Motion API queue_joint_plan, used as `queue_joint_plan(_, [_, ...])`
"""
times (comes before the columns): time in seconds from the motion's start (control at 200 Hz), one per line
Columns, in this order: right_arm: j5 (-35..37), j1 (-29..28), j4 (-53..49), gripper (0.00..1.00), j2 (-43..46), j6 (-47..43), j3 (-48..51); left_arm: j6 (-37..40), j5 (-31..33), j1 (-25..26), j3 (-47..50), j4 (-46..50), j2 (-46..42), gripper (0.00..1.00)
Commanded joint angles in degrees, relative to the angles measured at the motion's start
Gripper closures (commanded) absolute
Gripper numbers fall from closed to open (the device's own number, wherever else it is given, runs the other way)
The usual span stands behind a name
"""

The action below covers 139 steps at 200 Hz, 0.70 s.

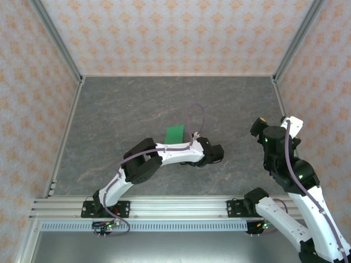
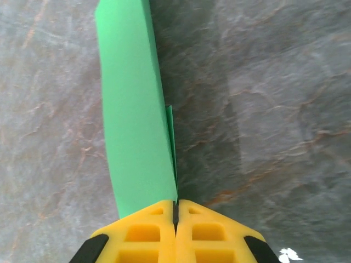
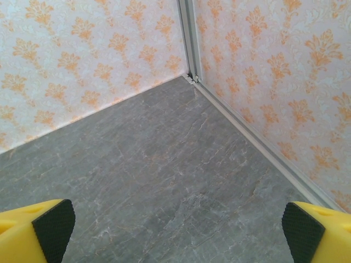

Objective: Fold a paper plane with a square sheet of paper (fold left side to right side)
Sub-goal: Turn over the paper at the center of the table.

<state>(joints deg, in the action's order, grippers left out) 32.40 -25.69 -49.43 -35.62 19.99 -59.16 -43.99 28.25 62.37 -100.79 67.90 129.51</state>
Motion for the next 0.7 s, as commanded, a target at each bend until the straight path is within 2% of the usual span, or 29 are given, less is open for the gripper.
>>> queue_joint_plan(0.0, [0.6, 0.2, -2.0, 0.0, 0.2, -2.7, -1.3, 1.4, -4.6, -1.2, -3.3, 0.0, 0.7, 0.91])
queue_joint_plan(0.075, [-0.1, 0.2, -2.2, 0.0, 0.2, -3.3, -1.1, 2.5, -6.3, -2.1, -5.0, -1.4, 0.8, 0.87])
queue_joint_plan(0.21, [-1.6, 0.1, -1.7, 0.0, -0.1, -5.0, -0.6, 5.2, -10.1, -3.6, -7.7, -3.4, 0.5, 0.71])
queue_joint_plan(0.37, [-5.4, 0.4, -0.8, 0.0, -1.8, -5.9, -0.3, 7.3, -15.7, -5.1, -6.5, -8.7, -4.5, 0.6])
queue_joint_plan(0.535, [-14.0, 2.5, 1.3, 0.0, -5.2, -5.7, 0.0, 8.2, -19.7, -7.9, 1.4, -15.6, -14.8, 0.54])
queue_joint_plan(0.691, [-27.5, 5.2, 6.7, 0.0, -8.5, -3.2, 2.7, 7.5, -25.6, -13.6, 14.6, -24.0, -27.8, 0.51])
